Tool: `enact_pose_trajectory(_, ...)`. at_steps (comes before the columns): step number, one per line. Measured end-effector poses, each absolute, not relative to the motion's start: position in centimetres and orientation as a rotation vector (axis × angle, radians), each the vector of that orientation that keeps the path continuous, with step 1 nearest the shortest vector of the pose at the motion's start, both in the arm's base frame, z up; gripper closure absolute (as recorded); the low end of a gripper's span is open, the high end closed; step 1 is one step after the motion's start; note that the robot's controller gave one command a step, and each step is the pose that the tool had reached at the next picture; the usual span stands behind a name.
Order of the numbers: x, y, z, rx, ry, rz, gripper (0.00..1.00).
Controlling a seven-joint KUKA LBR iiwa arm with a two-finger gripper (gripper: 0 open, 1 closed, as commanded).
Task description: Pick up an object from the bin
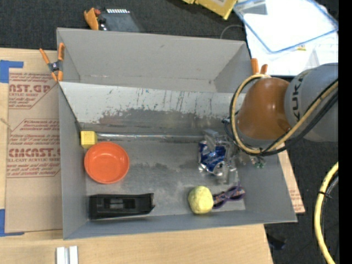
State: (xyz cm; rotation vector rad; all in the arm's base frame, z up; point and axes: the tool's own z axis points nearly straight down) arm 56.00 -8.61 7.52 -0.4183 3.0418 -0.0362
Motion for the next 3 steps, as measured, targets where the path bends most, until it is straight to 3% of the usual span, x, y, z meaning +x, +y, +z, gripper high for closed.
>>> enact_pose_trajectory(2, 57.2, -9.4, 8.1, -0.37, 3.045, -0.032, 0.0)
enact_pose_trajectory(3, 57.1, -10.2, 9.6, -0.345, 3.037, -0.033, 0.0)
